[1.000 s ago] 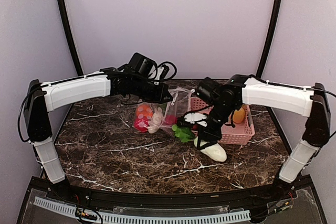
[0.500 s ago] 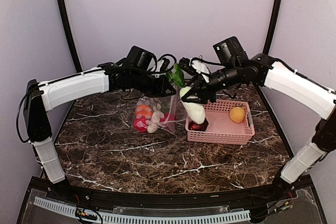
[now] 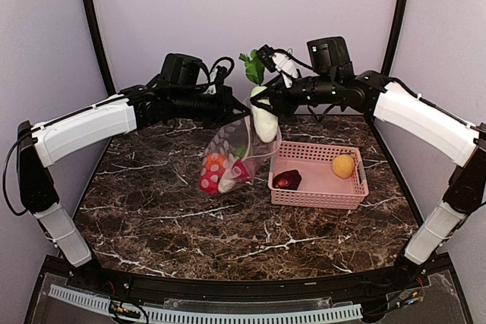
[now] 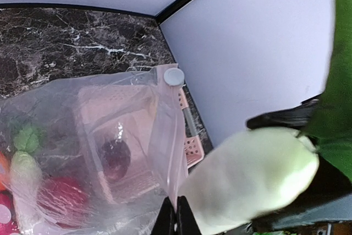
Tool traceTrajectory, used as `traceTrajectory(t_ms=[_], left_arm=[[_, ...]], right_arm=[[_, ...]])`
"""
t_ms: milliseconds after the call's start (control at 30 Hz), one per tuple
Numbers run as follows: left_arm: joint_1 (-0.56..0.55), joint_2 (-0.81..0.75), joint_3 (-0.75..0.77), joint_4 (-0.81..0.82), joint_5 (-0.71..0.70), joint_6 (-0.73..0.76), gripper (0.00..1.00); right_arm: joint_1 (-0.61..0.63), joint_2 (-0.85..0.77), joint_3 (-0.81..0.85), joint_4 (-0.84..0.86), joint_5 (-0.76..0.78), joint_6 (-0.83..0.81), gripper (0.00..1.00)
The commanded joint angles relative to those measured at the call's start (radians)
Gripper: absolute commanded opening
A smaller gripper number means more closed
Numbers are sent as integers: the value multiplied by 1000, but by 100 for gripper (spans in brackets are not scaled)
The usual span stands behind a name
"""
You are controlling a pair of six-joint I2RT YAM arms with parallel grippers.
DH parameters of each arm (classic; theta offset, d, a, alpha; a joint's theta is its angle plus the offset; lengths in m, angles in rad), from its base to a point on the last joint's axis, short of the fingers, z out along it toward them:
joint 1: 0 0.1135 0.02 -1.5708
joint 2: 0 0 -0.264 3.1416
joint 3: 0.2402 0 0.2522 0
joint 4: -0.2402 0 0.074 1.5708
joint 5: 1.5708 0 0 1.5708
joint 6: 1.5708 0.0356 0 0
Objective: Place the food in the zip-top bag and seal the zipper
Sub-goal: Place the fake vegetable in the zipper food storage bag, then adjust the zipper food storage bag at the center of the board.
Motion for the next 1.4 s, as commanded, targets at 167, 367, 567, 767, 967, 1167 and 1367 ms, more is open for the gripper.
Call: traceTrajectory(t_ms=[167, 367, 567, 767, 967, 1167, 1367], left_arm=[[21, -112, -85, 218, -40, -203, 1], [46, -143, -172, 289, -68, -251, 1], [67, -171, -253, 336, -83, -275, 1], [82, -175, -295, 355, -79, -278, 1], [83, -171, -294, 363, -66, -259, 1], [83, -163, -294, 377, -55, -256, 1], [84, -155, -284, 383, -37, -243, 1]], right_arm=[[-2, 44, -65, 197, 158, 130, 9], [-2, 42, -72, 155, 4, 130, 68], [-2, 8, -35, 76, -7, 113, 99], [-10, -8, 14, -16, 61, 96, 99], [-30, -4, -13, -34, 147, 160, 77], [-31, 31, -3, -70, 173, 207, 64], [-38, 71, 16, -115, 146, 242, 50]])
